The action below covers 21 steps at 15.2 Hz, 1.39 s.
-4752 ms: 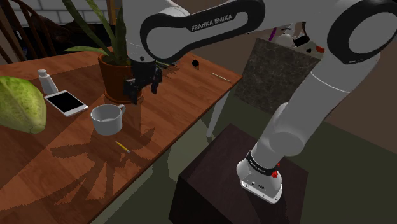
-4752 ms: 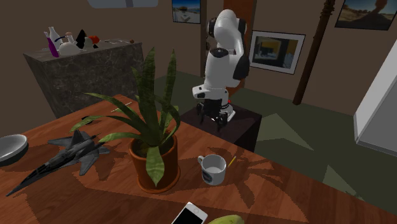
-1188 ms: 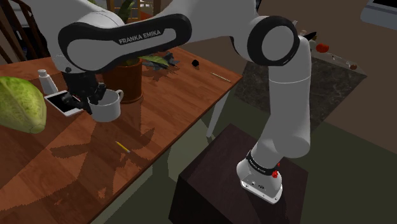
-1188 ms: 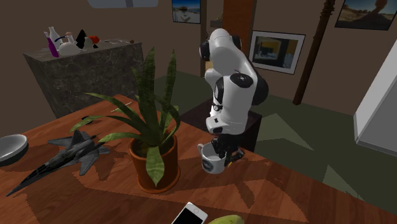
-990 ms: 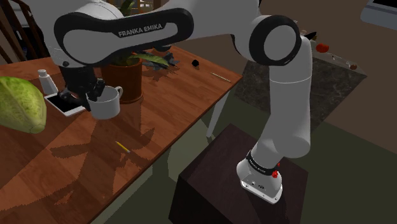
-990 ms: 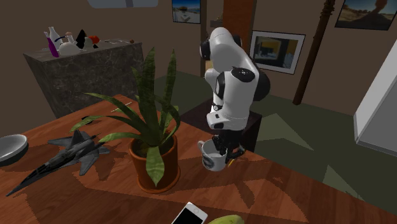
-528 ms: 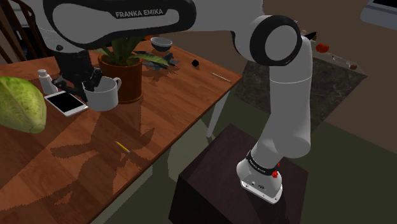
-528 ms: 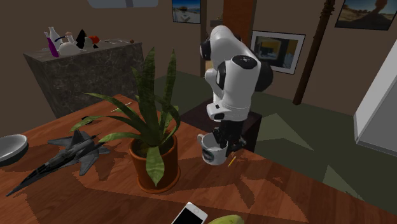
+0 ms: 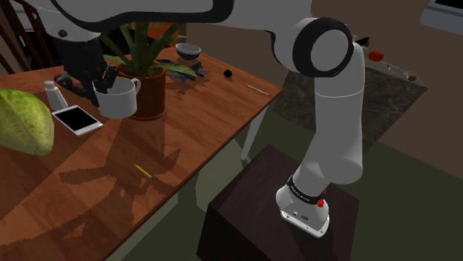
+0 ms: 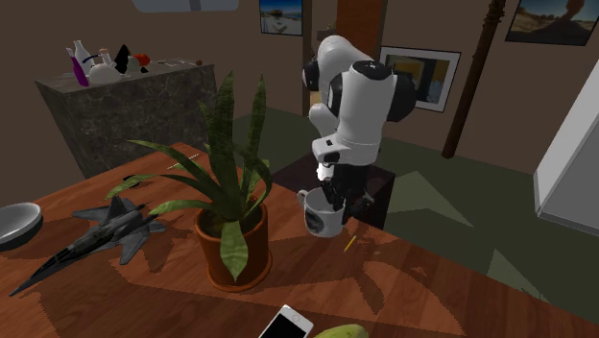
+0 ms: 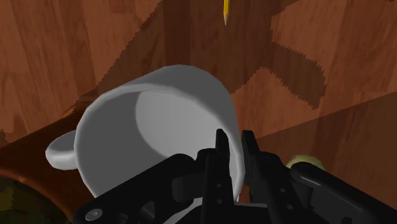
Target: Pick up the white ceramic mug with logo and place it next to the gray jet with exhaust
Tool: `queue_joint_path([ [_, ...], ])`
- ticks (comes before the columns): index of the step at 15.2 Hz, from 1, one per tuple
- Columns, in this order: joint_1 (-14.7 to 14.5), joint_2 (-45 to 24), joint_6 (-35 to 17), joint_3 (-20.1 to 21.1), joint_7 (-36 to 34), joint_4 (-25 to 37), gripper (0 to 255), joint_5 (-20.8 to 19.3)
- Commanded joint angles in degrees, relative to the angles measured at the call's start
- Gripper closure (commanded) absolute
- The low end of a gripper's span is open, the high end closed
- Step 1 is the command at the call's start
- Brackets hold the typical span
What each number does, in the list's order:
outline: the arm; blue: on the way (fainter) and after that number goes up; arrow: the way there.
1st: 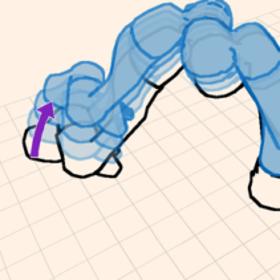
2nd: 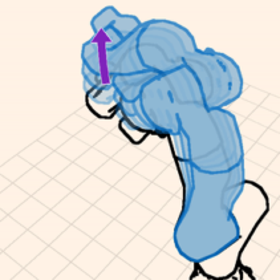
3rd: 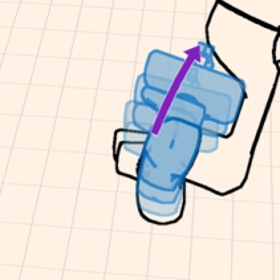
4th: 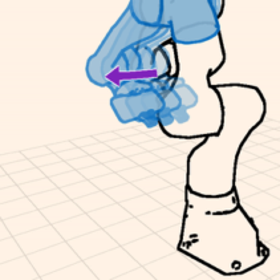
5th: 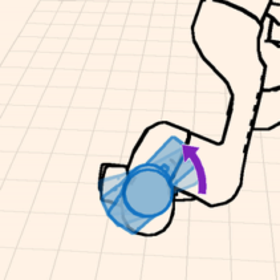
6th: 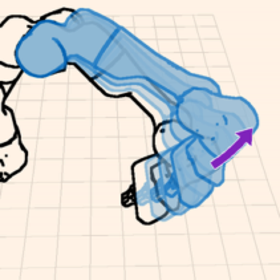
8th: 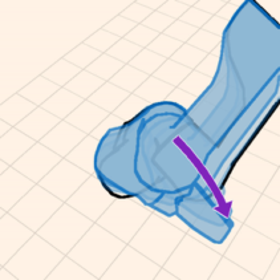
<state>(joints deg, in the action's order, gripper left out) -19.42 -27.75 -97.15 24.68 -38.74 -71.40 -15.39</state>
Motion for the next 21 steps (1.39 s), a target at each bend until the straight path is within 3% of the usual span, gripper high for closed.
queue_joint_path([
  [1,1.40,1.67,-0.56,-0.04,1.09,-2.06,255,0.64],
  [10,12.32,13.10,-6.84,-2.08,12.17,-17.90,255,5.65],
  [21,22.01,20.16,-10.46,-7.40,27.21,-26.81,255,9.44],
])
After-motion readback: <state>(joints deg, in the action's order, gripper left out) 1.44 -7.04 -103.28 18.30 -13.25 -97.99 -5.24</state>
